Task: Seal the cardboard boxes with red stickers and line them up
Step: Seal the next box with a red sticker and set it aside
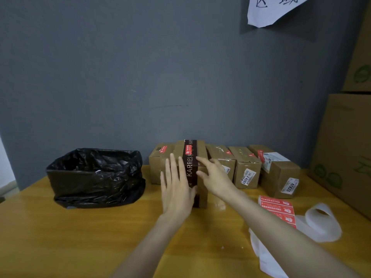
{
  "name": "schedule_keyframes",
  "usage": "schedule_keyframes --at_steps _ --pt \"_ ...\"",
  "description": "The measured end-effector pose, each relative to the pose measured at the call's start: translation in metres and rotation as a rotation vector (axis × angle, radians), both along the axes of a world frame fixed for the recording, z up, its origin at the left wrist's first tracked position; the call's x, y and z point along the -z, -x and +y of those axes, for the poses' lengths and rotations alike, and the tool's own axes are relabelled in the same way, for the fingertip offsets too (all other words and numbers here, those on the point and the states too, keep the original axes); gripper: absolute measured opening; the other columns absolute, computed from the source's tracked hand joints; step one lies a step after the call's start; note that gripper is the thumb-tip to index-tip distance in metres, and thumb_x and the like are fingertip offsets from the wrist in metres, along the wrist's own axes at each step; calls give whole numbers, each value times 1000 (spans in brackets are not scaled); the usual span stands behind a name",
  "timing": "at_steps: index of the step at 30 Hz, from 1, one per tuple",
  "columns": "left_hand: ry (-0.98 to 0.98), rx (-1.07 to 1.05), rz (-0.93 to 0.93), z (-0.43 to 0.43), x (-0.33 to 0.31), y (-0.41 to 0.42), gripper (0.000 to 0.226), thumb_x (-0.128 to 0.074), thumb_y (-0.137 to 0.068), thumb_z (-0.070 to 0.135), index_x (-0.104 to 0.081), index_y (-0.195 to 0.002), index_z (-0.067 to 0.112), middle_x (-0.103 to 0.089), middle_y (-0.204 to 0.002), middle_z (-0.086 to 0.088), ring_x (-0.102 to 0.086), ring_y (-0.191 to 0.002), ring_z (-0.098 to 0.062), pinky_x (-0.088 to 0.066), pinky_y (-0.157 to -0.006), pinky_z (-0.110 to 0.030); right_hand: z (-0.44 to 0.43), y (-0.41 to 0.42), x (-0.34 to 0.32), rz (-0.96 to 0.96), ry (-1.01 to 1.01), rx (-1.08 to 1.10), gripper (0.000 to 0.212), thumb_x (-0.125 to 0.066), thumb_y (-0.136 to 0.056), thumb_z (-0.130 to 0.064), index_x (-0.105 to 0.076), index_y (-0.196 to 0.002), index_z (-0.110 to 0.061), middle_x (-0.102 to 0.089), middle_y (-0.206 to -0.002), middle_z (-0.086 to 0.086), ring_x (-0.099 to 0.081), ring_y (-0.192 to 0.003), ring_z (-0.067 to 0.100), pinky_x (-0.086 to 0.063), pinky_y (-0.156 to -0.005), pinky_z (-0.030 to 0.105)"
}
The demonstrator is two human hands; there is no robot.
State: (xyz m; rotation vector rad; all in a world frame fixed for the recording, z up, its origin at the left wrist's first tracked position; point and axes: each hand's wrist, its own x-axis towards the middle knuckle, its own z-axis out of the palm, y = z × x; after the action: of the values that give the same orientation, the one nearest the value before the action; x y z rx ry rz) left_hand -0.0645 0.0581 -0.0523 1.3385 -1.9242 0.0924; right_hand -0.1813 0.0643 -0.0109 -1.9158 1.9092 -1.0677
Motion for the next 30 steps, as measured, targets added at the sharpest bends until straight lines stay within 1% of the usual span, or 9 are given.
schedule_keyframes --at_steps 1,4,6,9,13,16,21,27,30 --pt "41 -22 -65 -6 0 -2 94 -66 -84 33 -4 -149 8 6 -157 -11 12 -141 -23 -2 -113 -40 -3 1 -2 38 13 29 49 -50 -95 -18 -37 -142 -27 -29 -145 13 -30 -136 28 -29 -112 38" --pt "99 -122 -220 -26 2 -3 95 -85 -64 22 -35 -142 4 -37 -148 -15 -27 -140 -29 -21 -109 -42 -12 1 -9 259 77 117 47 -52 -94 -21 -41 -140 -25 -33 -142 8 -31 -130 26 -32 -107 36" --pt "112 -154 -262 -37 3 -4 95 -91 -54 19 -45 -136 3 -48 -139 -15 -39 -134 -30 -26 -107 -42 -19 1 -13 391 100 142 47 -51 -94 -25 -40 -140 -25 -35 -142 4 -30 -129 24 -31 -104 36" --pt "132 -155 -279 -49 2 -4 94 -92 -47 14 -50 -131 3 -54 -133 -14 -44 -131 -30 -29 -106 -43 -29 1 -15 468 94 158 48 -49 -95 -27 -39 -141 -25 -37 -142 2 -28 -131 22 -28 -104 37" --pt "118 -155 -288 -57 -2 1 93 -89 -51 8 -47 -133 3 -51 -136 -14 -40 -134 -30 -26 -108 -41 -39 5 -17 507 70 164 48 -49 -95 -28 -38 -141 -25 -39 -139 2 -30 -129 23 -28 -103 38" --pt "93 -159 -288 -60 -4 2 86 -79 -69 6 -34 -142 5 -37 -147 -14 -23 -142 -28 -10 -112 -38 -45 6 -19 509 58 160 47 -50 -94 -29 -39 -140 -24 -40 -138 3 -32 -128 23 -29 -103 38" --pt "84 -133 -323 -62 -6 2 80 -57 -89 9 -5 -149 8 -9 -157 -11 2 -146 -25 9 -113 -35 -45 6 -22 524 43 161 46 -51 -94 -29 -39 -139 -23 -41 -137 4 -35 -128 24 -29 -103 40" --pt "68 -128 -335 -55 -15 -2 72 -53 -93 22 -8 -148 10 -13 -156 -10 1 -146 -25 5 -116 -42 -40 2 -18 569 24 149 55 -50 -94 -23 -28 -144 -18 -35 -143 8 -37 -130 27 -30 -104 40" --pt "14 -114 -306 -50 -29 -3 65 -46 -95 35 -13 -147 13 -17 -155 -6 1 -146 -23 5 -115 -48 -35 12 -21 336 -19 22 64 -52 -93 -21 -18 -147 -20 -32 -148 5 -30 -137 25 -26 -110 40"
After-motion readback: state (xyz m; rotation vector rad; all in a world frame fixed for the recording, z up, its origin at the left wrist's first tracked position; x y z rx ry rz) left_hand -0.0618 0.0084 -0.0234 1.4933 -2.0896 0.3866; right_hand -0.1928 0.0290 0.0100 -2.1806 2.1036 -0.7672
